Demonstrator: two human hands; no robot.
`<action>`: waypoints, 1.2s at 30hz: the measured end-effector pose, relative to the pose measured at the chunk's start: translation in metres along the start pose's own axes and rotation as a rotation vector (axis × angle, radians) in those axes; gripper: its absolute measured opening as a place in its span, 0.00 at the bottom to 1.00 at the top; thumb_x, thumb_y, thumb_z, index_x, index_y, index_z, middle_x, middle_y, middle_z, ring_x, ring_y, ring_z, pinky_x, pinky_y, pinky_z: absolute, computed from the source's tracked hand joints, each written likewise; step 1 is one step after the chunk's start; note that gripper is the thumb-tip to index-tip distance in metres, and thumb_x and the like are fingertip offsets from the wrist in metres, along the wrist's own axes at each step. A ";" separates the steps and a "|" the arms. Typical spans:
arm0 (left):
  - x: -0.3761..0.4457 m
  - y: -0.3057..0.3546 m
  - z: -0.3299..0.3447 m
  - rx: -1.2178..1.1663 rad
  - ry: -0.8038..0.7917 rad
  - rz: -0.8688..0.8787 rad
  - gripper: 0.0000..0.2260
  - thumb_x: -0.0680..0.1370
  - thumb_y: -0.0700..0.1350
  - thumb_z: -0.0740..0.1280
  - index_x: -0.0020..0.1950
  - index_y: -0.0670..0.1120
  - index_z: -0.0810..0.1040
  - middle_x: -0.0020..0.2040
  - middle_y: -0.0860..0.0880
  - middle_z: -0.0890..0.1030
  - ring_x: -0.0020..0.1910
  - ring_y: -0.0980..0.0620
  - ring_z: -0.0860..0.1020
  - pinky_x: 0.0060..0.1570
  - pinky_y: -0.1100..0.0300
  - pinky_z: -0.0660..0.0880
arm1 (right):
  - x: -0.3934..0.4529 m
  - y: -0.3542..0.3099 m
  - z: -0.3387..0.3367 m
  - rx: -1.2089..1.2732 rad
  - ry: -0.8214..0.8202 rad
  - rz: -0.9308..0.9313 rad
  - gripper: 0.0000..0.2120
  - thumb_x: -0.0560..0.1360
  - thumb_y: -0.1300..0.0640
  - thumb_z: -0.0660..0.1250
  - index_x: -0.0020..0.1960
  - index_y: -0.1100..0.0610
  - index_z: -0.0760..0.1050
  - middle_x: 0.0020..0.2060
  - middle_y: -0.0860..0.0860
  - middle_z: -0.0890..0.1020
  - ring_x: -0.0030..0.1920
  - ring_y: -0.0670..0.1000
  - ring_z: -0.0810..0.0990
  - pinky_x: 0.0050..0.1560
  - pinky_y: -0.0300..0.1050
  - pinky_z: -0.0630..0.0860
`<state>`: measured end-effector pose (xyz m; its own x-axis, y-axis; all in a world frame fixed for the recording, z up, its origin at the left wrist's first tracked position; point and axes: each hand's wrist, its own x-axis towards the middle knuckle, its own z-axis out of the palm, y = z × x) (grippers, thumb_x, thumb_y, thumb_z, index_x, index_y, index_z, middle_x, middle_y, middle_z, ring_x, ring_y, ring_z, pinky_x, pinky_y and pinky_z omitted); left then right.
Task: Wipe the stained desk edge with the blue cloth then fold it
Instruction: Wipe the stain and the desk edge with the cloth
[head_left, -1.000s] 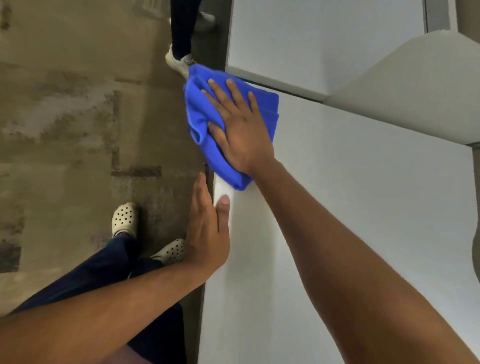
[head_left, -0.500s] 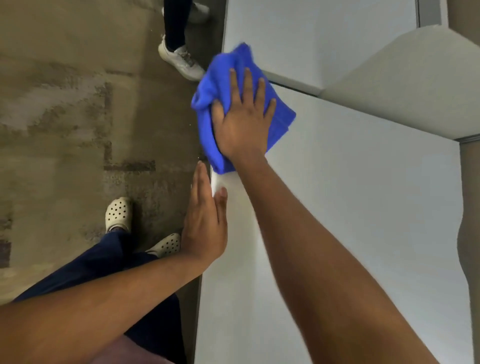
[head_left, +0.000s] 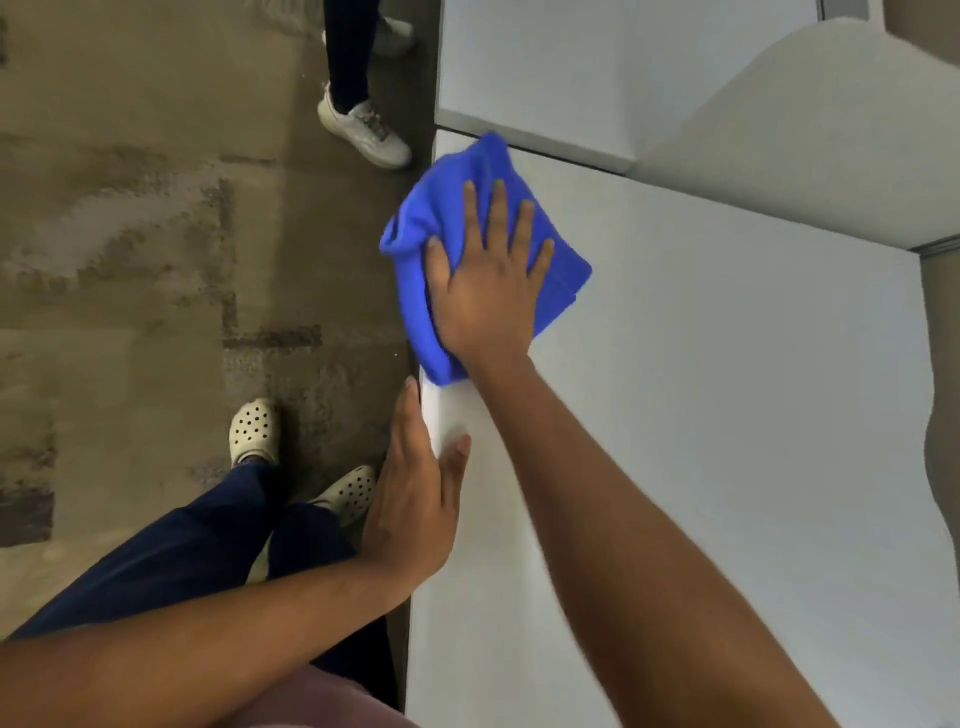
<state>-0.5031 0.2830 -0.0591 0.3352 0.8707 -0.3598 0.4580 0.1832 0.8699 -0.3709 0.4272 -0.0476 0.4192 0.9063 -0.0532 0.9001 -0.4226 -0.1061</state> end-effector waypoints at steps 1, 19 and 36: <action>0.000 -0.001 0.000 0.014 0.002 0.008 0.35 0.85 0.60 0.53 0.86 0.45 0.46 0.87 0.45 0.54 0.85 0.49 0.57 0.81 0.48 0.60 | -0.005 0.019 -0.004 0.004 -0.045 -0.186 0.33 0.84 0.37 0.47 0.86 0.48 0.53 0.86 0.51 0.57 0.86 0.59 0.52 0.84 0.66 0.48; 0.001 -0.008 0.006 0.011 0.033 0.063 0.31 0.87 0.54 0.54 0.86 0.45 0.46 0.87 0.45 0.54 0.85 0.50 0.55 0.82 0.55 0.56 | -0.022 0.051 -0.011 0.025 -0.098 -0.282 0.31 0.87 0.41 0.49 0.86 0.50 0.51 0.87 0.51 0.54 0.87 0.58 0.50 0.85 0.65 0.48; -0.001 -0.009 0.008 0.004 0.040 0.043 0.31 0.87 0.56 0.52 0.86 0.49 0.45 0.87 0.51 0.52 0.85 0.56 0.52 0.82 0.55 0.55 | 0.013 0.051 -0.017 -0.037 -0.157 -0.496 0.31 0.85 0.42 0.44 0.86 0.50 0.51 0.87 0.49 0.54 0.87 0.55 0.50 0.85 0.62 0.48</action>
<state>-0.5010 0.2763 -0.0695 0.3216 0.8952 -0.3084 0.4475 0.1433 0.8827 -0.3174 0.4178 -0.0370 -0.0790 0.9849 -0.1541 0.9908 0.0605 -0.1212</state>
